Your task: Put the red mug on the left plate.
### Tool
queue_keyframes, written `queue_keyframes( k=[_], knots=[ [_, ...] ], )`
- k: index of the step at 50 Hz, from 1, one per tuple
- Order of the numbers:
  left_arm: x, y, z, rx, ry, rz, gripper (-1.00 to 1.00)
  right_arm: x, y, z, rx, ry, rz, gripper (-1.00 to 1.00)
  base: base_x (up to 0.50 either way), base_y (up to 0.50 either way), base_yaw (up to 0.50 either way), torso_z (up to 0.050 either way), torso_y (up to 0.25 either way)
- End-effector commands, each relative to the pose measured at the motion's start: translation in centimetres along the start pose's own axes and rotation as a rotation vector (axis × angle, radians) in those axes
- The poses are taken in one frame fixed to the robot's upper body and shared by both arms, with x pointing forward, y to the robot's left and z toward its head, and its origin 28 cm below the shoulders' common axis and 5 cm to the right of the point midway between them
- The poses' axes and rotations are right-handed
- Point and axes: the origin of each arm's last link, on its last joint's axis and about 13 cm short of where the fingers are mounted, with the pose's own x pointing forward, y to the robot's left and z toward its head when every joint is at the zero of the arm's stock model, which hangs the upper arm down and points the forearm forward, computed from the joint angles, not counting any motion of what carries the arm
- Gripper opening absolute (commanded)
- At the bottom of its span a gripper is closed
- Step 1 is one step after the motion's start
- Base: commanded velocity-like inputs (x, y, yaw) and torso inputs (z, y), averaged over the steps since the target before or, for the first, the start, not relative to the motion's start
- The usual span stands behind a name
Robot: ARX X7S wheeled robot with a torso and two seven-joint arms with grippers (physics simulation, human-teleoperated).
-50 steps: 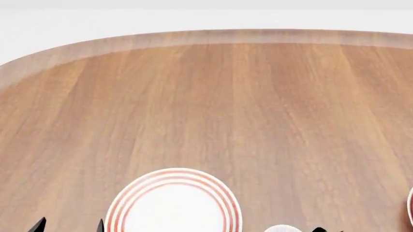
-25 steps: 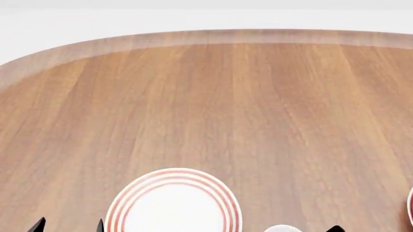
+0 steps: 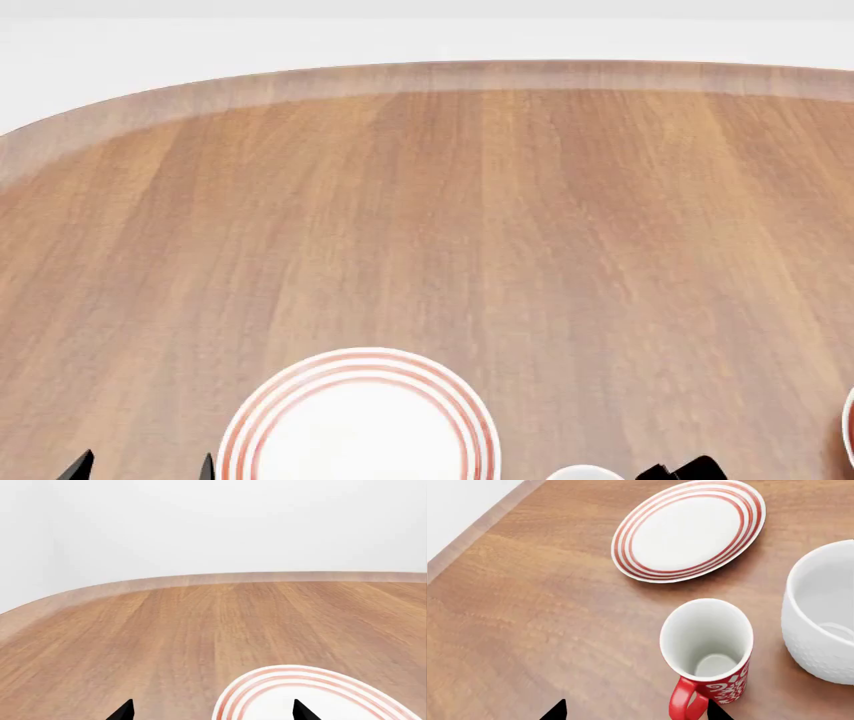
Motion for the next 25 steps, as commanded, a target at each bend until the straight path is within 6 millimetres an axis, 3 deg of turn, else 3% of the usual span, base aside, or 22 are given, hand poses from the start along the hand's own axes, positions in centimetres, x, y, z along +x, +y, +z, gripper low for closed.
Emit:
queue_keyframes(
  k=[1,25],
  knots=[
    [0.0,0.0,0.0,0.0,0.001,0.0,1.0,1.1,0.7,0.0,0.029,0.015,-0.035,1.0,0.0,0.0,0.0,0.0,0.0],
    [0.0,0.0,0.0,0.0,0.0,0.001,1.0,2.3,0.7,-0.7,0.128,0.051,-0.087,1.0,0.0,0.0,0.0,0.0,0.0]
  ],
)
